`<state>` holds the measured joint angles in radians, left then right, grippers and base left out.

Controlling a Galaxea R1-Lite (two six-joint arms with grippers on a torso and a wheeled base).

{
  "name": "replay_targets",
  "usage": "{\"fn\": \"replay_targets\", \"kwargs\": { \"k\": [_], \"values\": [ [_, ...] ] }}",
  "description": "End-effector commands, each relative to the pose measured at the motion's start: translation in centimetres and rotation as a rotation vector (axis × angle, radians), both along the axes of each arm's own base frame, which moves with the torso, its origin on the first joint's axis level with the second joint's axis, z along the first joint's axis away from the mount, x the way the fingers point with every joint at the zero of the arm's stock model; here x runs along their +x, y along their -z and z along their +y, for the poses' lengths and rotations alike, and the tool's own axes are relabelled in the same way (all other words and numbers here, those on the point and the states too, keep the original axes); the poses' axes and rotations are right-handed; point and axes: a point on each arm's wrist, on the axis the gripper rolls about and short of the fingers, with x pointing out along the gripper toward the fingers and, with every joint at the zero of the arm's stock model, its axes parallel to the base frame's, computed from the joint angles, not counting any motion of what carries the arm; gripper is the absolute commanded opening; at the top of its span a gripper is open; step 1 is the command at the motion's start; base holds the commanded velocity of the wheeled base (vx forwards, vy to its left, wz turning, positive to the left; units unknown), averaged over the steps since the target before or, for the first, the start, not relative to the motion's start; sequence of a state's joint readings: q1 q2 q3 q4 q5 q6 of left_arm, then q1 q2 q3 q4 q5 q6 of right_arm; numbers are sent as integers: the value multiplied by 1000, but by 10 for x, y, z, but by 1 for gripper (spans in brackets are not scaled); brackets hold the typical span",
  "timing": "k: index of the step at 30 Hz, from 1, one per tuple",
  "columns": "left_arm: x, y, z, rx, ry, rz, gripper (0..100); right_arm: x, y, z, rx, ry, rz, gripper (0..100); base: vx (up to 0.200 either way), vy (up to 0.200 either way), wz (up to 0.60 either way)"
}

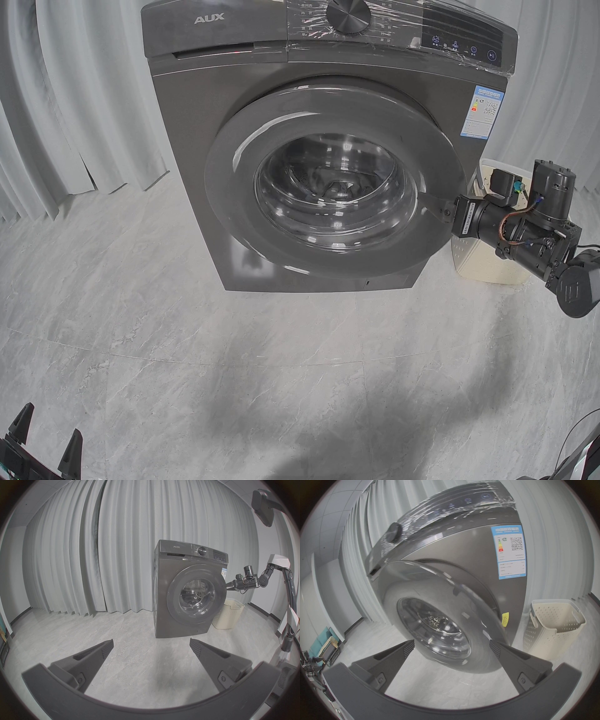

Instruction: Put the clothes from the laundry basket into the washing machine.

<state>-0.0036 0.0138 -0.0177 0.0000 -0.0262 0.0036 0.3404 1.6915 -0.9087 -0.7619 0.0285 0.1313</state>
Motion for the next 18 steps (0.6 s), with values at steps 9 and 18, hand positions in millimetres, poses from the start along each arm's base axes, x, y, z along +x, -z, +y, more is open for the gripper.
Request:
{"fn": "replay_targets", "kwargs": {
  "k": [9, 18],
  "values": [
    [0, 5, 0, -2, -1, 4, 100, -11, 34, 10, -36, -55, 92, 100, 0, -156, 0],
    [0, 5, 0, -2, -1, 4, 100, -20, 31, 22, -9, -133, 17, 100, 44, 0, 0]
  ]
}}
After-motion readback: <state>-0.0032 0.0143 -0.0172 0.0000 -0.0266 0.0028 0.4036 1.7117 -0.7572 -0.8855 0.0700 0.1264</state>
